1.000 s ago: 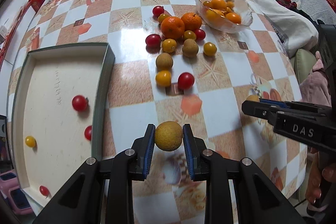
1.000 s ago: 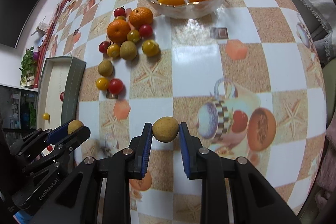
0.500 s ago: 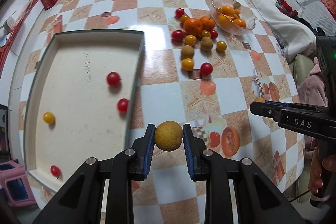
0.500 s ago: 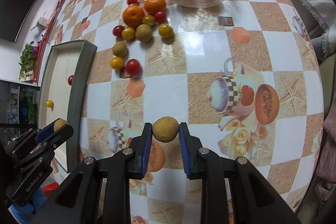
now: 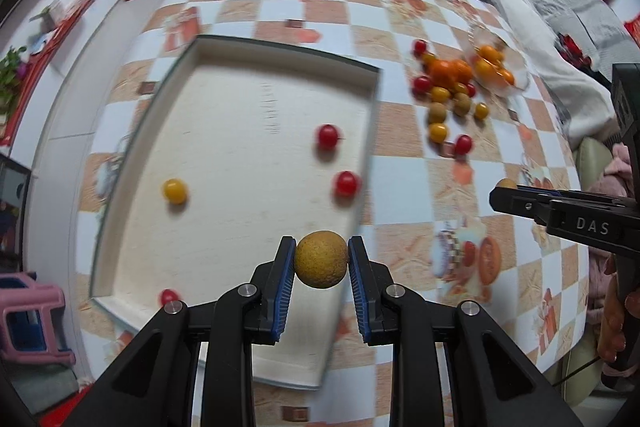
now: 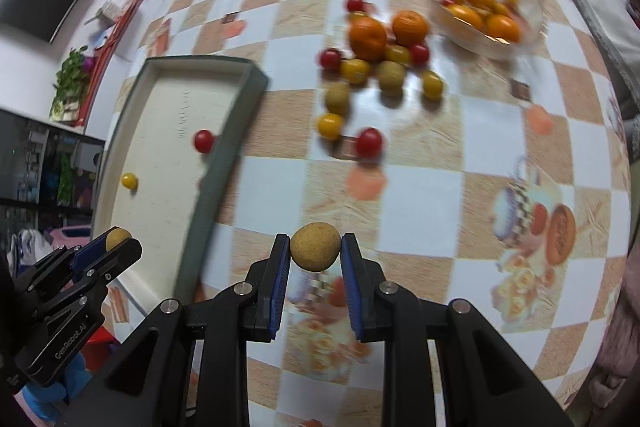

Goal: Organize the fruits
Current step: 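Carry both brown fruits over the tray and release them inside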

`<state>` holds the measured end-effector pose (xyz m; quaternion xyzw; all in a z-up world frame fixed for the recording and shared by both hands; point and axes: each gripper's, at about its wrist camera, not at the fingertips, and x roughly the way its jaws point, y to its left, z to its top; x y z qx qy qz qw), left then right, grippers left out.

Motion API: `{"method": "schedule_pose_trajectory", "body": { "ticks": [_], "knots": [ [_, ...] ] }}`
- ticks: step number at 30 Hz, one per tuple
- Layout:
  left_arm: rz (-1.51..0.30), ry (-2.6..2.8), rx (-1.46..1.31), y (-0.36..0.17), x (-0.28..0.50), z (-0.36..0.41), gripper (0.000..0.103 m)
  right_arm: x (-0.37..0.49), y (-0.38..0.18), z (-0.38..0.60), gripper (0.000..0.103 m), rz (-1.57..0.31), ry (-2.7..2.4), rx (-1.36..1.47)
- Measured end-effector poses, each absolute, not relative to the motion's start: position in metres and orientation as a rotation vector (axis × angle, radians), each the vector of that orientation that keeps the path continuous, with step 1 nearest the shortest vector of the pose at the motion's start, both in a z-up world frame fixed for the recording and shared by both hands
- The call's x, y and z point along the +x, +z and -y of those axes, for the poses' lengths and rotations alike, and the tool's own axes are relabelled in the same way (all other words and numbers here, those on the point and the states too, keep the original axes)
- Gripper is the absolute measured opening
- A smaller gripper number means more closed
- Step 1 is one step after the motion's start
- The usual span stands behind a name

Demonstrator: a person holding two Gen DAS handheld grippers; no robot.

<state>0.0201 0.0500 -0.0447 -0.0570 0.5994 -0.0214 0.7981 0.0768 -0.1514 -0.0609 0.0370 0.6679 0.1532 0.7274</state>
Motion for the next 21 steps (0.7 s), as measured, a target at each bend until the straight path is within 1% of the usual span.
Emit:
{"method": "schedule_pose_trajectory", "body": {
  "ticks": [13,21],
  "knots": [
    [-1.294,0.122,-0.187,-0.058,0.006,-0.141,0.028,0.085,-0.06,0.057,0.028,-1.48,0.474,-0.001],
    [-1.32,0.159,-0.174,-0.077,0.013,-0.171,0.028,0.092,-0.07,0.012,0.028,-1.498,0.517,-0.034]
  ]
}}
